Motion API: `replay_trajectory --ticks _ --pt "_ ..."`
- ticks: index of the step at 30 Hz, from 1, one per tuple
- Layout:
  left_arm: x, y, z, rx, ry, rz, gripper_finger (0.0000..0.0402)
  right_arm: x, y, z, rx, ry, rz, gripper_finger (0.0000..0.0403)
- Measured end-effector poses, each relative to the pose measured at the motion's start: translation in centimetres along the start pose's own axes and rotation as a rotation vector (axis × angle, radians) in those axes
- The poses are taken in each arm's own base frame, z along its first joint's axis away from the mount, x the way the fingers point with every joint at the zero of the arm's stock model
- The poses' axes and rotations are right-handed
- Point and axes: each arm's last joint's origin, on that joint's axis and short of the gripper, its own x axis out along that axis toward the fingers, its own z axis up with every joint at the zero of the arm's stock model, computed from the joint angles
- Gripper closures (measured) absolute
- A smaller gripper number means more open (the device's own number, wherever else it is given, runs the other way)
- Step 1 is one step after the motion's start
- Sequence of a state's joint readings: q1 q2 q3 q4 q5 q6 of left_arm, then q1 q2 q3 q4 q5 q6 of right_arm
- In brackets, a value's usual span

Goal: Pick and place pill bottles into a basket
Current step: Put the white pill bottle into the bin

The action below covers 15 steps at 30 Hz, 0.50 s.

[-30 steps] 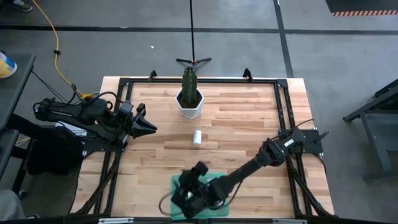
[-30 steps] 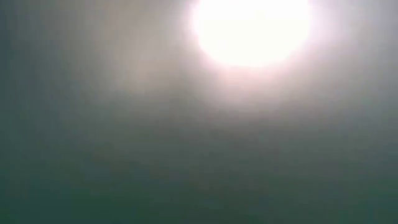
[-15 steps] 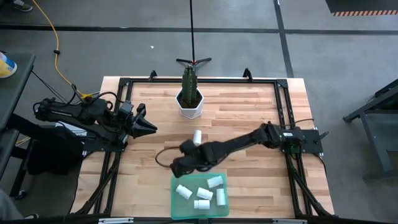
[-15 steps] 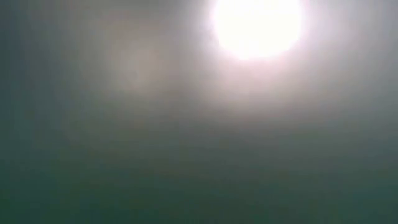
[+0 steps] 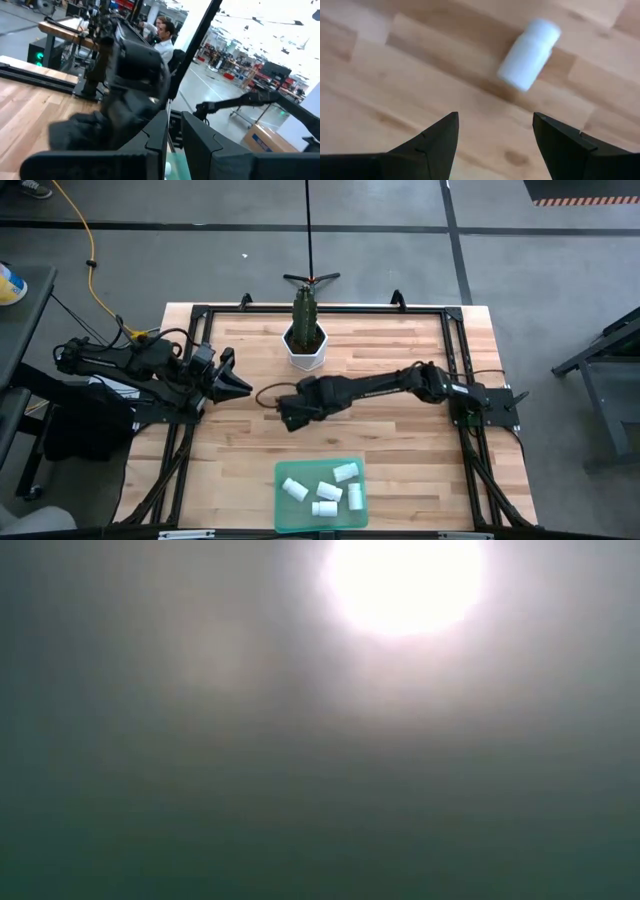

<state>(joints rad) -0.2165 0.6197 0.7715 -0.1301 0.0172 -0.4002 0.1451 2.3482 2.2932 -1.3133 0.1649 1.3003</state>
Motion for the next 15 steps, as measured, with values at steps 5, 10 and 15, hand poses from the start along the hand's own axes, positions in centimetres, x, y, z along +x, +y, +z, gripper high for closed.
replay_trajectory --ticks 5,10,15 --pt "0.0 0.1 -0.3 -0.001 0.036 -0.007 0.0312 0.5 -0.8 2.3 0.049 0.01 -0.022 0.0157" --pt "0.0 0.1 -0.5 0.0 0.054 -0.001 0.0312 1.2 -1.1 4.0 0.049 0.045 0.006 0.0143" --pt "0.0 0.1 -0.5 0.01 0.057 0.001 0.0312 1.3 -1.4 4.9 0.006 0.037 0.012 0.0112"
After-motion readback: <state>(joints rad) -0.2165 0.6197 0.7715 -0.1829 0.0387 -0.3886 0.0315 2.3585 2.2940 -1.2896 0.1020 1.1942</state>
